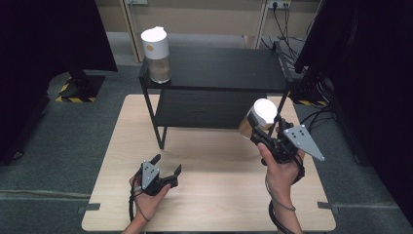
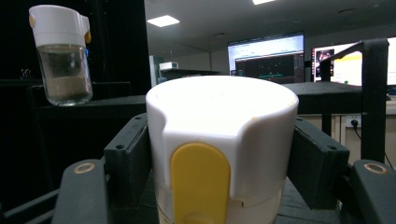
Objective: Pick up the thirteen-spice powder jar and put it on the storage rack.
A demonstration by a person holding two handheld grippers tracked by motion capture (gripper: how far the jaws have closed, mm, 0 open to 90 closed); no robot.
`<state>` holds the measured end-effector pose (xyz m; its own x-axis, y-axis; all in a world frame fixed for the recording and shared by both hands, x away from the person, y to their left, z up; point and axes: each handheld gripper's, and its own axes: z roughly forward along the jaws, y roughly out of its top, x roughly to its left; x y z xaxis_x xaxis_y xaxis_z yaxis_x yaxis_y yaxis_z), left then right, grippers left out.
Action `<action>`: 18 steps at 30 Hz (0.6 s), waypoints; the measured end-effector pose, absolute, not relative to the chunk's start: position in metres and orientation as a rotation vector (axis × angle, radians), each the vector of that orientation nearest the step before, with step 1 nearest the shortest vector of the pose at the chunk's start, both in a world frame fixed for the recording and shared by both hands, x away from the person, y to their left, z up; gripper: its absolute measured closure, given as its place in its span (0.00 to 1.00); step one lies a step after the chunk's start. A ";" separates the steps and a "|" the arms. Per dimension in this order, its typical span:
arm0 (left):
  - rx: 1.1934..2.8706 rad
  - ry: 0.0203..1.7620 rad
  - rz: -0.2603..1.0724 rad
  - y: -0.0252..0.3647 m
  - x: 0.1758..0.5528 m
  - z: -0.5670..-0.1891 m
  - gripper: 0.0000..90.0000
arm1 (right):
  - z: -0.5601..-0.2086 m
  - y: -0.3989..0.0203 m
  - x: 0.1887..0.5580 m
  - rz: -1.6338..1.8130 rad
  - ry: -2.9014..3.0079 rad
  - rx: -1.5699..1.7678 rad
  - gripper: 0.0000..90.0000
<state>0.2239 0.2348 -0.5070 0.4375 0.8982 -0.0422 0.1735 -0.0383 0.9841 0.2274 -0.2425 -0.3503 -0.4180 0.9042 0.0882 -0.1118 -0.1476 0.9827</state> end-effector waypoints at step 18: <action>1.520 0.986 0.773 0.235 0.224 -0.507 0.11 | -0.318 -0.243 0.235 1.700 1.286 0.931 0.34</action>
<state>0.2240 0.2347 -0.5067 0.4382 0.8979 -0.0411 0.1748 -0.0403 0.9838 0.2353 -0.2427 -0.3177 -0.4159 0.9049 0.0904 -0.1592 -0.1703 0.9724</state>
